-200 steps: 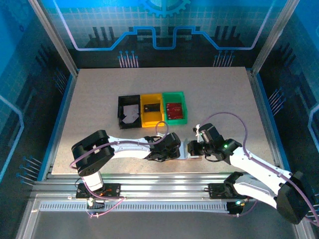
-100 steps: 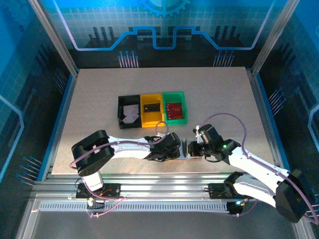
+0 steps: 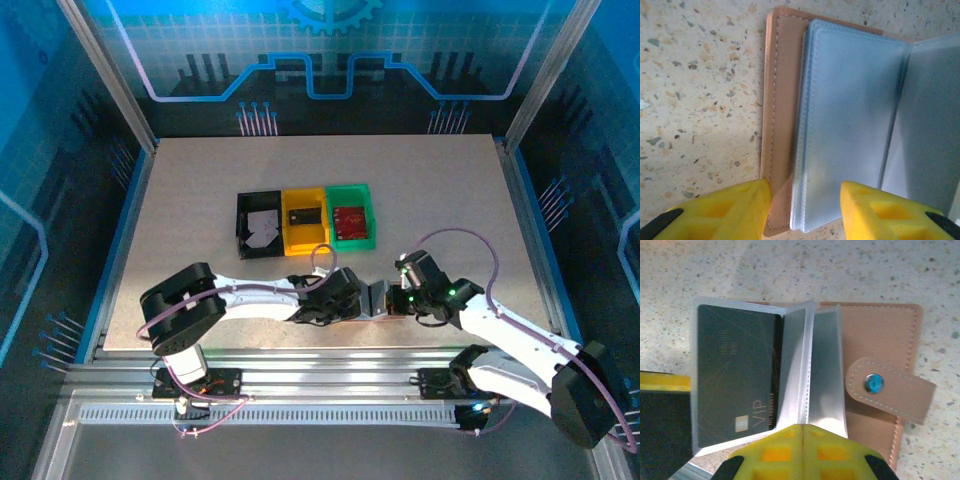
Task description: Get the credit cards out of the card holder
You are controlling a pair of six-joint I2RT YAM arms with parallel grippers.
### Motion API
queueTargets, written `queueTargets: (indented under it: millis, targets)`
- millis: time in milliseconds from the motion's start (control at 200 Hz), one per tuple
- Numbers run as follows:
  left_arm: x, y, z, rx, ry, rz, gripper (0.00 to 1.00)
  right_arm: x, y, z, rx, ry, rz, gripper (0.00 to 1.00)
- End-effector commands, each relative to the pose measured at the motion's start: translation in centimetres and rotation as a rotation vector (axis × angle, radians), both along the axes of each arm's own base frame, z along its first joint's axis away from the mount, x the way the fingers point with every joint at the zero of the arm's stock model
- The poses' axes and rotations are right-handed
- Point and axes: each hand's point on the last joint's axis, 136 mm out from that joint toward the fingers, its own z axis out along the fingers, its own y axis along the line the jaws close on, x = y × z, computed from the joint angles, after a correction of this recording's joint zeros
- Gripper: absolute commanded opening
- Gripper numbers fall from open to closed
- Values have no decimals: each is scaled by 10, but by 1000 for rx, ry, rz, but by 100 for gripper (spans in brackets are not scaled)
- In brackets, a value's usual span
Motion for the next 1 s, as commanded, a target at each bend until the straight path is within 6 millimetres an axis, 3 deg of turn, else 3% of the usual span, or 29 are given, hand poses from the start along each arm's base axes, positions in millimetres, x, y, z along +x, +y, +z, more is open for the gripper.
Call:
queueTargets:
  millis: [0,315,680,995]
  targets:
    - [-31,30,-25,124,90,-26,44,-7,-11,-4,-31,23,-6,3]
    - [-27,63,4,190,20,2,45,-4,-10,9,-14,11,11,21]
    - [-23,85,21,206,-28,46,45,-2,33,43,184,-32,117,30]
    - [-19,58,13,153,6,27,45,-3,67,33,226,-2,187,34]
